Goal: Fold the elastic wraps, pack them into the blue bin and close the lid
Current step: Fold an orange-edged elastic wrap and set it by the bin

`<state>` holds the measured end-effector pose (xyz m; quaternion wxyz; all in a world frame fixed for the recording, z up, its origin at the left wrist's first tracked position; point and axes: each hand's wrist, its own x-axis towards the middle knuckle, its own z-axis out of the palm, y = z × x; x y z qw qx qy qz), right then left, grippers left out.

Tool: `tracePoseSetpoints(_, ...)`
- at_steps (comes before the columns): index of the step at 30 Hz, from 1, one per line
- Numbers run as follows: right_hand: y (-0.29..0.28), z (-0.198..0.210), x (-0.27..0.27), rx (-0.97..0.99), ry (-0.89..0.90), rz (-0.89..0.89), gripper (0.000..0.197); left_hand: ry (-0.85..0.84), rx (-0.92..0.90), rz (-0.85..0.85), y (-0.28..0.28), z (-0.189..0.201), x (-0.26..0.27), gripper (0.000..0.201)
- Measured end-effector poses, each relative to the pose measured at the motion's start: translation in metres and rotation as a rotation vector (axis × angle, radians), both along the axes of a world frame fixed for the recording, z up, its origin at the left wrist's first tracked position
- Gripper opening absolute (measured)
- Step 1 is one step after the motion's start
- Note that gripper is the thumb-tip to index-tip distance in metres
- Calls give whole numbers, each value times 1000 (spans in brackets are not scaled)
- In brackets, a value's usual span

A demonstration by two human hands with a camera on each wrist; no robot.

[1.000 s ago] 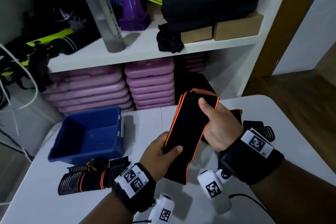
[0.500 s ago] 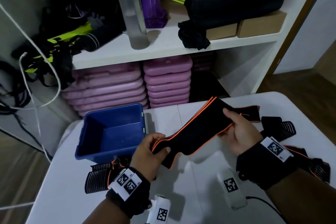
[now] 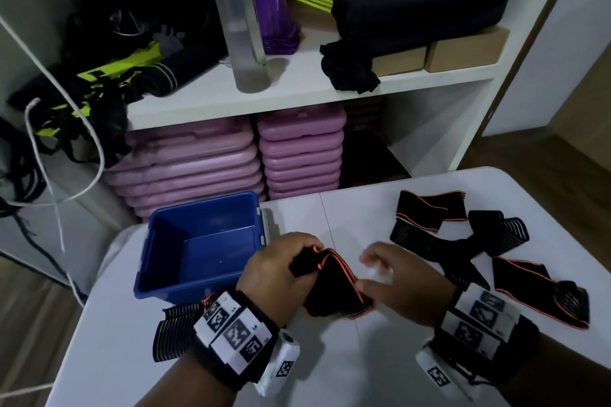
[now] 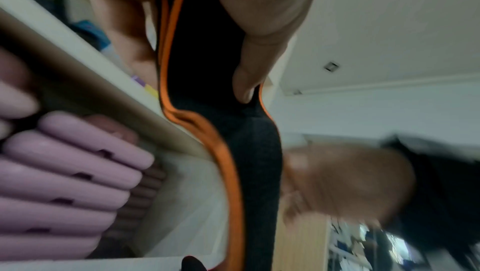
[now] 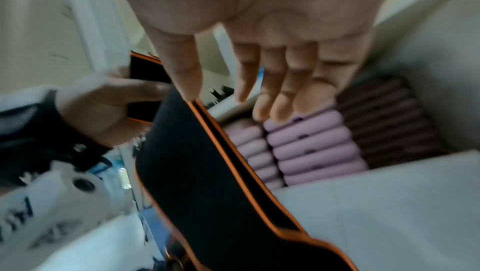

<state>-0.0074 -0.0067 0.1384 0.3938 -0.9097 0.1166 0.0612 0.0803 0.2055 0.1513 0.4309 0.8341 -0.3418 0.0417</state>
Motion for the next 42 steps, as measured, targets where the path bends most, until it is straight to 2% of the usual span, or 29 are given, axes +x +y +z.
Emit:
tracePoseSetpoints(2,11,13,2,49,-98,83,53,-67,23,-70,-5,4,-3,46)
tracePoseSetpoints(3,17,20,4,83,-126,120,61,-76,26,-89,-8,7,-4,46)
tracePoseSetpoints(5,23,25,8,180,-176,146,49,-90,17,-102,-13,14,-3,43)
tracePoseSetpoints(8,25,27,13,298,-259,40,20,-168,-7,-86,-17,23,2,38)
tracePoseSetpoints(10,26,28,15,362,-263,-4,16,-192,-33,-74,-18,28,3,38)
tracePoseSetpoints(12,27,29,17,460,-264,-44,11,-131,-104,-41,-19,30,1,40)
tracePoseSetpoints(16,31,32,18,665,-290,-131,30,265,-366,58,-27,30,-11,45)
tracePoseSetpoints(18,36,32,19,711,-287,-142,30,358,-451,34,-33,28,-18,48)
tracePoseSetpoints(20,41,30,21,700,-269,-166,24,335,-438,15,-37,27,-26,54)
tracePoseSetpoints(23,47,32,23,647,-251,-194,21,178,-328,37,-40,24,-31,59)
tracePoseSetpoints(26,55,37,20,615,-329,-217,21,159,-288,47,-39,23,-29,67)
tracePoseSetpoints(33,58,42,16,735,-396,-217,18,250,-326,-9,-35,33,-27,76)
tracePoseSetpoints(37,60,41,15,736,-474,-201,15,317,-402,-6,-32,40,-25,75)
tracePoseSetpoints(40,61,41,18,776,-513,-249,16,430,-484,39,-31,39,-22,66)
tracePoseSetpoints(42,61,41,20,771,-504,-258,17,525,-484,45,-33,36,-23,50)
